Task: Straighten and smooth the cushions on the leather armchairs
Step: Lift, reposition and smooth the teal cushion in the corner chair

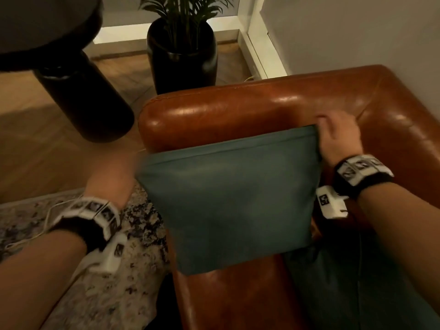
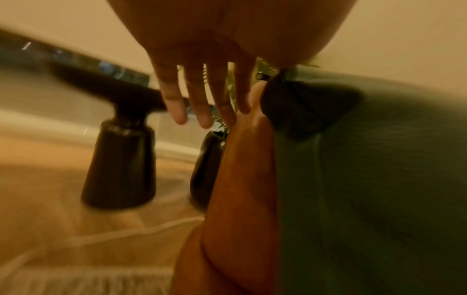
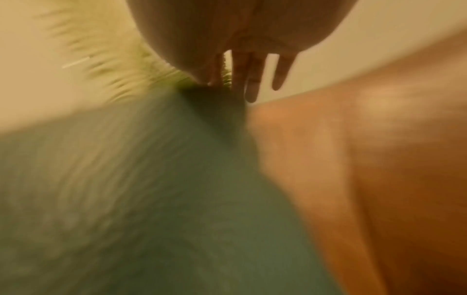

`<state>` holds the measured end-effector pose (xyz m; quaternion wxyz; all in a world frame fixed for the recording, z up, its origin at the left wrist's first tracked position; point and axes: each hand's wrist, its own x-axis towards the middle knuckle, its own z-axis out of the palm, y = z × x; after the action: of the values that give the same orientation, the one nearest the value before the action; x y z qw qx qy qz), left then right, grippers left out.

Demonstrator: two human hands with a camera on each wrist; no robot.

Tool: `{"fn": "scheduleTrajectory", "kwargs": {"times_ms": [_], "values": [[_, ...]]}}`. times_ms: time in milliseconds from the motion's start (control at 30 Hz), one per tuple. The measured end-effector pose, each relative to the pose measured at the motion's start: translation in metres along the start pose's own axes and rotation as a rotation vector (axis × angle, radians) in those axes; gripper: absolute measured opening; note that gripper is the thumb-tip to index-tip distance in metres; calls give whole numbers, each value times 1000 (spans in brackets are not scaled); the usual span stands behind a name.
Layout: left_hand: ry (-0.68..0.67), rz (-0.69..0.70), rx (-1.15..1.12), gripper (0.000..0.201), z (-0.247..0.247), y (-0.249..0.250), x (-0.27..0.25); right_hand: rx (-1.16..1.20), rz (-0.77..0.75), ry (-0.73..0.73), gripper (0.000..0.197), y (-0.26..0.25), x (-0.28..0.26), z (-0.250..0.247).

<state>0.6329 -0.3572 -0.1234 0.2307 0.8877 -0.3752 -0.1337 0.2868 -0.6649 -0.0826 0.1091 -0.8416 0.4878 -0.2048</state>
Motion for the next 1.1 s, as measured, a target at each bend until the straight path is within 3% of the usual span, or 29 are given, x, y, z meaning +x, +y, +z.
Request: {"fn": "scheduleTrajectory", "kwargs": {"times_ms": [33,100,167,233,267,333,433,500,600,667,800,867,933,1000,1100], "values": [[-27,-106,-169,60,6,-6,-17,99,205,57,39,16,-7,-5],[-89,-228,-368,63,28,-7,-52,360,616,-17,53,35,-30,6],[-108,-263,-489,59,53,8,-73,618,831,-144,66,41,-53,33],[-2,-347,-577,46,67,29,-73,662,825,-135,47,27,-64,50],[77,-387,-599,37,69,38,-68,609,793,-65,38,20,-64,53],[188,-434,-584,27,66,46,-59,524,757,102,35,16,-60,48],[218,-467,-558,29,66,42,-55,543,698,210,40,14,-54,40],[238,-429,-539,31,67,43,-62,583,709,203,43,14,-54,41],[275,-292,-542,34,67,51,-72,720,777,135,31,15,-57,42],[307,-278,-541,28,63,53,-69,738,779,113,27,17,-59,41],[381,-282,-531,20,49,45,-52,628,666,232,44,24,-56,36],[372,-250,-557,18,49,47,-50,654,652,234,43,22,-54,34],[339,-307,-634,16,56,53,-55,684,682,147,34,20,-56,31],[271,-451,-674,28,68,57,-69,764,787,70,32,25,-69,36],[80,-584,-650,52,91,58,-96,926,1145,-37,74,34,-98,51]]}}
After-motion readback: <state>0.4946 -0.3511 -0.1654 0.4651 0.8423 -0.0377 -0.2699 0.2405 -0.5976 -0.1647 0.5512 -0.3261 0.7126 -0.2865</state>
